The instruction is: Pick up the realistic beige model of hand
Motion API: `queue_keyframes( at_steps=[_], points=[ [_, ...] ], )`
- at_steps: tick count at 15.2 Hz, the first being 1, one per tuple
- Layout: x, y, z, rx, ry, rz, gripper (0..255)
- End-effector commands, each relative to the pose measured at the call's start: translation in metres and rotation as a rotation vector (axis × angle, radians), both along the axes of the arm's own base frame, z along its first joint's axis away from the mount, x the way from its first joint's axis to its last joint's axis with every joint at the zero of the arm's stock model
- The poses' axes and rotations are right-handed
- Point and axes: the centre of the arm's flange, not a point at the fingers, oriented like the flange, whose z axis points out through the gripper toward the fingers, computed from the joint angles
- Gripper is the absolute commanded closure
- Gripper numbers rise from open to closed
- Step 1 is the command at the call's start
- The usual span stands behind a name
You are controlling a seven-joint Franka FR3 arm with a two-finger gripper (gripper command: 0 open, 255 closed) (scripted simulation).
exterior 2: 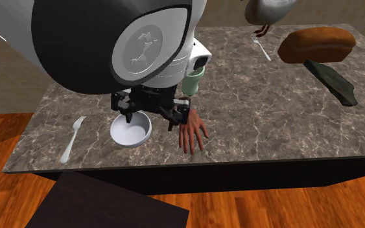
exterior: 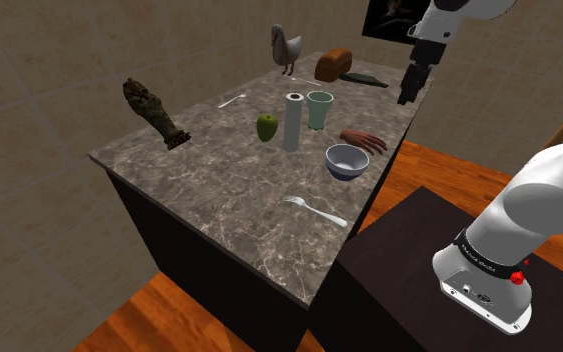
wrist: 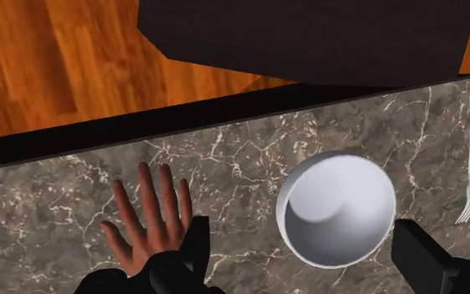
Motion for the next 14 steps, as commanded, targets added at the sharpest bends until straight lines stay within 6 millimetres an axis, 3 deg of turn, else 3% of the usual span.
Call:
queue_keyframes(
  at_steps=[1, 14],
  points=[
    [0.012, -0.019, -0.020, 0.020, -0.002, 0.024, 0],
    [0.099, -0.110, -0.158, 0.158, 0.000, 0.169, 0]
  ],
)
